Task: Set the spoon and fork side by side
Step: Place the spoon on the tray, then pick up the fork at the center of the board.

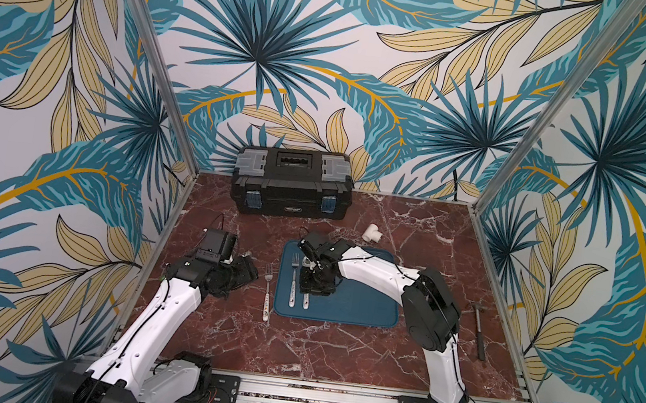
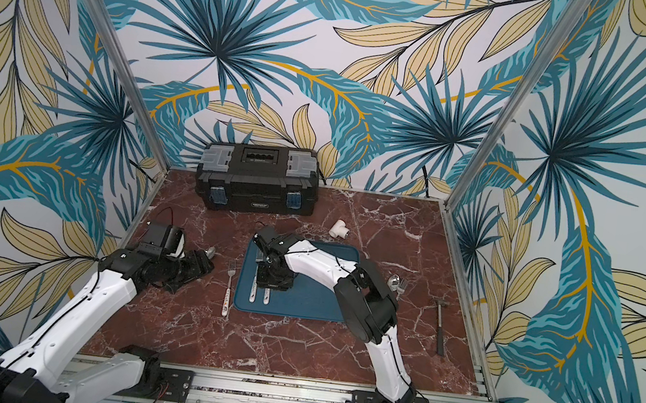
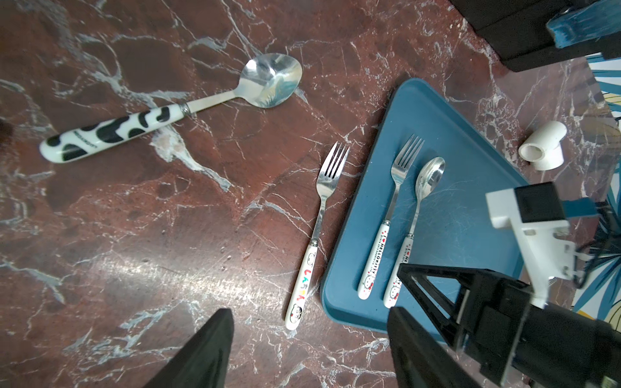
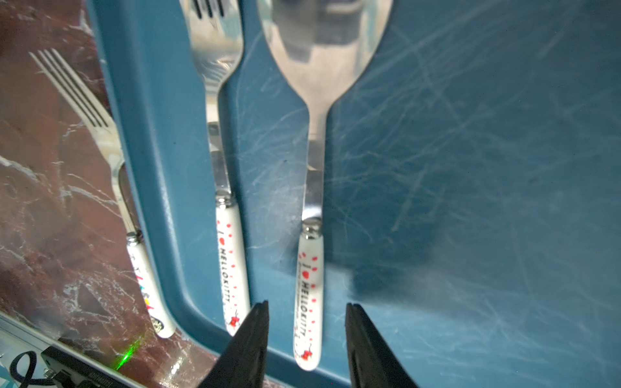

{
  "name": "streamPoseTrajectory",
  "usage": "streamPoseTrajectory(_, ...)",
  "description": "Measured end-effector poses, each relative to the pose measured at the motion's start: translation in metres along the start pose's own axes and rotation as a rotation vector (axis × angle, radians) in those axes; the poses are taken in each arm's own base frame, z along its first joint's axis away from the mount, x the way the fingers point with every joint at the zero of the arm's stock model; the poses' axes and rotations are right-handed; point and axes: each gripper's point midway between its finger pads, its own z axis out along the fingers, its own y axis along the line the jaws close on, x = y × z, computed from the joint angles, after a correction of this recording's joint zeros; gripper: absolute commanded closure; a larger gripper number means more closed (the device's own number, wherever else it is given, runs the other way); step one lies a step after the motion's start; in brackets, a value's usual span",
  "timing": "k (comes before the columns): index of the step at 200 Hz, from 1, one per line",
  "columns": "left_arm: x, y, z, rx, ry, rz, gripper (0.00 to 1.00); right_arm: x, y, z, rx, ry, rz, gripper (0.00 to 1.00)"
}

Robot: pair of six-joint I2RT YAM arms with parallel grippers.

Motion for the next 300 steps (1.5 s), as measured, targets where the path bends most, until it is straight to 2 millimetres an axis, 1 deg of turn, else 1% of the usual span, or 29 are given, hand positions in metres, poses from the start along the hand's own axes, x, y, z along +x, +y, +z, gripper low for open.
streamPoseTrajectory(16, 0.004, 0.002, 0.006, -0.02, 0.025, 0.004, 0.25, -0.003, 0.002, -0.013, -0.005, -0.028, -0.005, 0.54)
streamPoseTrajectory(32, 0.01, 0.002, 0.014, -0.044, 0.054, 0.024, 0.25, -0.009, 0.005, -0.032, -0.012, -0.071, -0.012, 0.54)
streamPoseTrajectory(41, 0.018, 0.001, 0.021, -0.064, 0.086, 0.05, 0.25, -0.013, 0.006, -0.043, -0.013, -0.102, -0.019, 0.54)
streamPoseTrajectory(53, 0.032, 0.002, 0.033, -0.108, 0.143, 0.087, 0.28, -0.019, 0.006, -0.06, -0.01, -0.143, -0.028, 0.54)
streamPoseTrajectory(65, 0.044, 0.005, 0.045, -0.158, 0.201, 0.116, 0.33, -0.025, 0.002, -0.076, -0.008, -0.183, -0.029, 0.54)
streamPoseTrajectory(72, 0.05, 0.007, 0.051, -0.186, 0.227, 0.127, 0.37, -0.029, -0.001, -0.086, -0.007, -0.208, -0.024, 0.56)
streamPoseTrajectory(83, 0.055, 0.014, 0.058, -0.231, 0.25, 0.125, 0.38, -0.038, -0.012, -0.101, -0.004, -0.249, -0.008, 0.61)
streamPoseTrajectory(89, 0.056, 0.017, 0.06, -0.251, 0.255, 0.124, 0.38, -0.042, -0.021, -0.109, 0.003, -0.268, 0.005, 0.63)
streamPoseTrajectory(102, 0.055, 0.021, 0.062, -0.271, 0.252, 0.122, 0.38, -0.046, -0.044, -0.121, 0.025, -0.295, 0.038, 0.64)
streamPoseTrajectory(114, 0.053, 0.021, 0.063, -0.274, 0.241, 0.122, 0.37, -0.047, -0.065, -0.126, 0.051, -0.307, 0.069, 0.64)
streamPoseTrajectory(128, 0.051, 0.018, 0.065, -0.264, 0.233, 0.122, 0.37, -0.044, -0.086, -0.127, 0.082, -0.306, 0.093, 0.64)
streamPoseTrajectory(141, 0.049, 0.014, 0.069, -0.249, 0.224, 0.122, 0.37, -0.036, -0.1, -0.123, 0.108, -0.29, 0.104, 0.64)
streamPoseTrajectory(160, 0.046, 0.009, 0.074, -0.231, 0.212, 0.122, 0.37, -0.027, -0.112, -0.116, 0.134, -0.263, 0.11, 0.64)
streamPoseTrajectory(181, 0.047, 0.011, 0.083, -0.239, 0.227, 0.122, 0.37, -0.021, -0.121, -0.109, 0.155, -0.243, 0.115, 0.64)
streamPoseTrajectory(208, 0.051, 0.011, 0.091, -0.242, 0.249, 0.129, 0.37, -0.017, -0.129, -0.107, 0.166, -0.233, 0.125, 0.64)
streamPoseTrajectory(234, 0.053, 0.009, 0.098, -0.237, 0.258, 0.139, 0.38, -0.014, -0.132, -0.109, 0.166, -0.235, 0.128, 0.64)
streamPoseTrajectory(255, 0.056, 0.01, 0.101, -0.248, 0.269, 0.147, 0.43, -0.013, -0.132, -0.111, 0.163, -0.239, 0.128, 0.64)
streamPoseTrajectory(266, 0.057, 0.012, 0.102, -0.256, 0.273, 0.153, 0.49, -0.012, -0.133, -0.11, 0.163, -0.238, 0.128, 0.63)
streamPoseTrajectory(300, 0.059, 0.015, 0.106, -0.274, 0.282, 0.158, 0.54, -0.008, -0.135, -0.11, 0.166, -0.234, 0.129, 0.64)
